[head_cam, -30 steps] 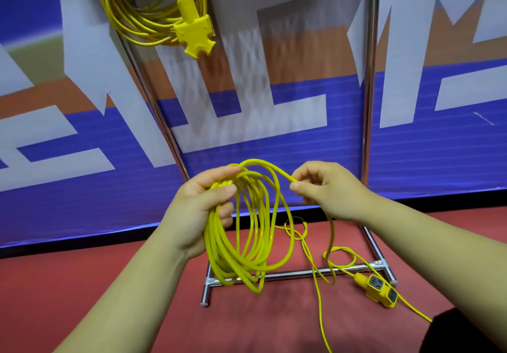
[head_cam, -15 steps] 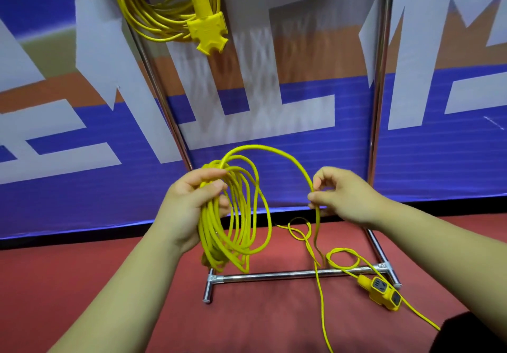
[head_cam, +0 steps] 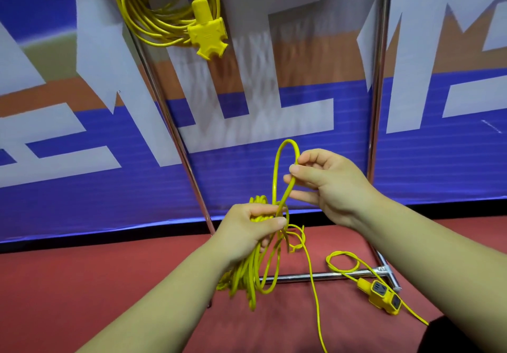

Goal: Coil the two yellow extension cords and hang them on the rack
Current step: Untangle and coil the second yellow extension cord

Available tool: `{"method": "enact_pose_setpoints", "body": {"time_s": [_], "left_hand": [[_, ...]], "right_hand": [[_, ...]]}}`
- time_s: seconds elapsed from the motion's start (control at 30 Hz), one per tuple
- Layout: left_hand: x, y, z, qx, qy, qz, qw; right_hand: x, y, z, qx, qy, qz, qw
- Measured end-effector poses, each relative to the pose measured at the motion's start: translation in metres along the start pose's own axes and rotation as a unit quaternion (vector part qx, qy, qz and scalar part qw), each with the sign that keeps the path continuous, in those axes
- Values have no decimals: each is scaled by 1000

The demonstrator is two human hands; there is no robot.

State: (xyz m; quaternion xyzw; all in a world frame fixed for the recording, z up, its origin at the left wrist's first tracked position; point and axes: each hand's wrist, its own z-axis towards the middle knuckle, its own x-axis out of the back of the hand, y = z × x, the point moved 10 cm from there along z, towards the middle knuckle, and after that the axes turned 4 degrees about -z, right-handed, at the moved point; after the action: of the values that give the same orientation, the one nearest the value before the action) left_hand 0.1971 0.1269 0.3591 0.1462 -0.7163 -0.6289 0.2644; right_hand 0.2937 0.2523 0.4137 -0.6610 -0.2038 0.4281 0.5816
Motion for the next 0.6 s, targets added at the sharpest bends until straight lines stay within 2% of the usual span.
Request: {"method": "enact_pose_setpoints", "body": {"time_s": [0.13,0.27,0.3,0.37,0.47,0.53,0.6], "left_hand": [[-16,6,3,-19,-33,40,999],[-5,14,8,-12,11,-5,1000],[0,19,8,-20,21,-25,999],[8,30,6,-37,33,-60,997],[19,50,-2,-63,44,-122,990],[24,64,-8,-77,49,-161,983],[28,75,-14,-91,50,-197,975]], "right_hand": [[6,-3,1,1,1,9,1000],[15,-9,-1,18,-32,3,999],[19,-10,-3,24,-33,-25,999],[30,-7,-3,51,-29,-164,985],[32,23,-2,34,-78,-390,917],[35,46,-2,-1,-103,-456,884],[34,58,-1,-9,-112,-469,876]]}}
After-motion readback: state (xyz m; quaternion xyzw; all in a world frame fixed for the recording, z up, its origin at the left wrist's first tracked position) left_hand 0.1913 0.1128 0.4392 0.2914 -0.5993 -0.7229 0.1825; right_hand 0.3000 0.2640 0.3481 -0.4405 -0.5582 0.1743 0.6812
